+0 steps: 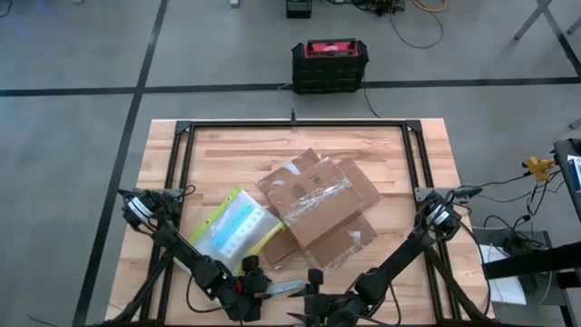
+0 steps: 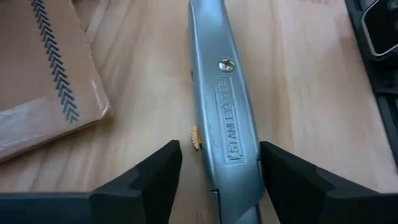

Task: Unpack boxes
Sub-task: Break down the brown box using the gray cutter

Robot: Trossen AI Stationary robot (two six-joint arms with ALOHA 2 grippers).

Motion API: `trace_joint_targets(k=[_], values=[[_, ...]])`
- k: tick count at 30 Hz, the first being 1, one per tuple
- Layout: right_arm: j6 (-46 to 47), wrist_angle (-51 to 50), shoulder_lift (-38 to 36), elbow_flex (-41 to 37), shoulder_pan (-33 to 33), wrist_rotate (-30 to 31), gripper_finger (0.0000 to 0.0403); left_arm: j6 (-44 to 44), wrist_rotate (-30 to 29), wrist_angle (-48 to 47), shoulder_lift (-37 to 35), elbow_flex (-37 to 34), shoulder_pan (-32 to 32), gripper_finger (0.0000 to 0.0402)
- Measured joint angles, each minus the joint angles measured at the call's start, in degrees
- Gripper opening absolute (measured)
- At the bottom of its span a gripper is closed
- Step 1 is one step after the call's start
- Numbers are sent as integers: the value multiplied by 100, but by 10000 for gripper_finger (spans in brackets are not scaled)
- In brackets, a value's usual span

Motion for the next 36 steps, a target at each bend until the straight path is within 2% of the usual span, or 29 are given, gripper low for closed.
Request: trace_joint_targets(k=[6,13,19,25,30,33,36], values=[[2,-87,-8,0,25,-5,183,11,-42,-178,0,2,3,105],[121,-478,-224,72,83,-6,185,269,-311,-252,-200,-39,-22,98],[1848,-1741,-592,76,213,-34,186,417,-1262,-945,-802,-83,-129,98],[4208,-2806,-625,10,355,414,190,554,-2147,-1303,-1384,-79,-166,98],[4967,-2116,-429,-293,261,973,193,917,-2639,-1314,-1845,-59,-172,98],[5281,-1256,-361,-451,127,1704,197,1066,-2897,-1314,-2185,-61,-239,98],[4761,-166,-283,-468,-42,2394,196,1304,-3137,-1278,-2477,-50,-267,98]])
